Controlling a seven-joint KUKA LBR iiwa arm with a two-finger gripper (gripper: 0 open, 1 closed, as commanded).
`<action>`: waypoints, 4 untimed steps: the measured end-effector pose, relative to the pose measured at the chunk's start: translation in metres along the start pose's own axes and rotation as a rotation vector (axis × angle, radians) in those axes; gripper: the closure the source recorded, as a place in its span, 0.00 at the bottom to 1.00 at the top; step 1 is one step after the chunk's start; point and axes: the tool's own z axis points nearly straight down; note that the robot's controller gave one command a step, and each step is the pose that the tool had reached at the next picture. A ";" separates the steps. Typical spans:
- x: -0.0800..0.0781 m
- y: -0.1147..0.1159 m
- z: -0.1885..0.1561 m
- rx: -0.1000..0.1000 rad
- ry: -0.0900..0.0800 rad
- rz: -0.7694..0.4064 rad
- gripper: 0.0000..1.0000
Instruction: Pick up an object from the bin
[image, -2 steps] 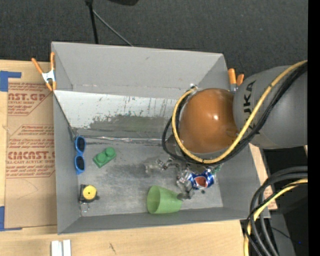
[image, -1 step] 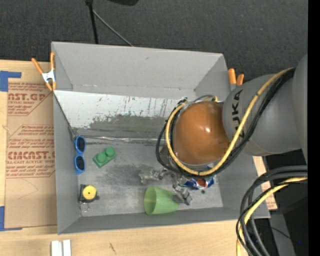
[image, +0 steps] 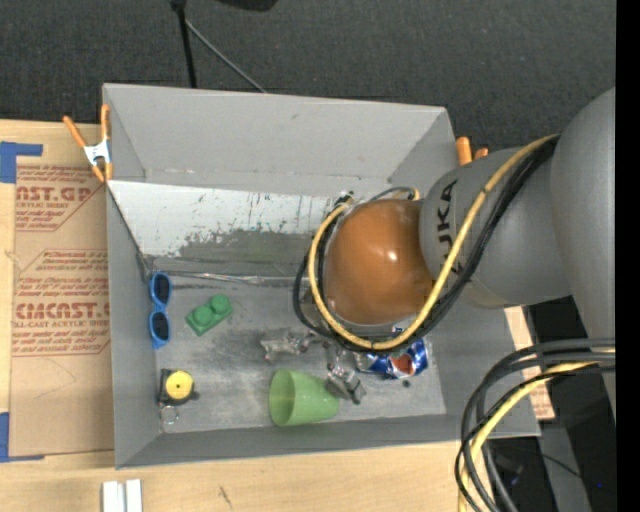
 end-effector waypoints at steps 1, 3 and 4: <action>0.007 0.013 0.016 0.006 0.001 0.034 0.00; -0.050 0.020 0.022 -0.006 -0.002 -0.335 0.00; -0.022 0.051 -0.003 -0.008 0.000 -0.206 0.00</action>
Offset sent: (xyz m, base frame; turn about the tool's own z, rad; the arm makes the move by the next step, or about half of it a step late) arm -0.0197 0.0059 -0.0222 0.0315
